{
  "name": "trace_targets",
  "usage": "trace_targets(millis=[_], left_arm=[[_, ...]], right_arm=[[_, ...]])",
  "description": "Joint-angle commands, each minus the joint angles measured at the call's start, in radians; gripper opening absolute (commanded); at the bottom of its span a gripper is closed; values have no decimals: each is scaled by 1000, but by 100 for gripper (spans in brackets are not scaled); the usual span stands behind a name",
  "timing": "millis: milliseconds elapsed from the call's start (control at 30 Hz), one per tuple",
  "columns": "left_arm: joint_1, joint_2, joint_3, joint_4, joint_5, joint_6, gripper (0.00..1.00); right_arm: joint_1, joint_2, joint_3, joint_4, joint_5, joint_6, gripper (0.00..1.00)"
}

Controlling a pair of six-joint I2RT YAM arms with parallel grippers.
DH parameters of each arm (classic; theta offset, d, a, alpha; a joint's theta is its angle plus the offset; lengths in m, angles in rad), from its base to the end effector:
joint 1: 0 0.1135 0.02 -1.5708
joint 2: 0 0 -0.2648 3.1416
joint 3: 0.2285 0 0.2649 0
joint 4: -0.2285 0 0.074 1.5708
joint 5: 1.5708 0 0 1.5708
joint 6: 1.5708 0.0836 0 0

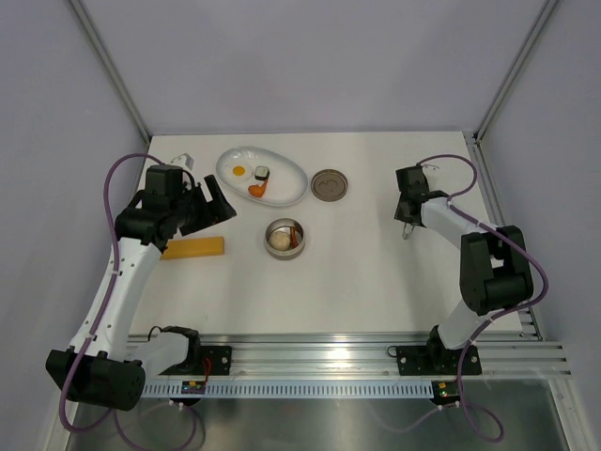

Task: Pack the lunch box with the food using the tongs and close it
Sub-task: Place the clamp at the center of the board, then pick up the fake food from the plate.

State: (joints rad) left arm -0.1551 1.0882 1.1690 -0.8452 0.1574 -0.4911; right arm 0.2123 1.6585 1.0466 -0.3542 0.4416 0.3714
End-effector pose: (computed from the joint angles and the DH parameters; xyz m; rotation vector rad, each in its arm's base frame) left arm 0.2573 -0.0535 0.3203 -0.3187 2.3574 -0.4998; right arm 0.3730 0.0439 0.1551 0.3622 2.4051 -0.3038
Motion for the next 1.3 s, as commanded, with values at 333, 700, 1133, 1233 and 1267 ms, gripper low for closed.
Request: trace_targets(millis=[333, 700, 1133, 1233, 1267], left_arm=[[3, -34, -9, 12, -22, 6, 82], [5, -37, -55, 41, -18, 11, 83], [5, -50, -40, 17, -33, 28, 83], [5, -51, -42, 12, -35, 29, 83], [5, -50, -40, 12, -36, 31, 83]], right_arm=[[-37, 17, 58, 15, -49, 26, 99], [33, -23, 231, -66, -230, 50, 99], [110, 420, 651, -183, -394, 168, 74], [111, 466, 679, -170, -423, 188, 72], [111, 477, 684, -164, -431, 193, 71]])
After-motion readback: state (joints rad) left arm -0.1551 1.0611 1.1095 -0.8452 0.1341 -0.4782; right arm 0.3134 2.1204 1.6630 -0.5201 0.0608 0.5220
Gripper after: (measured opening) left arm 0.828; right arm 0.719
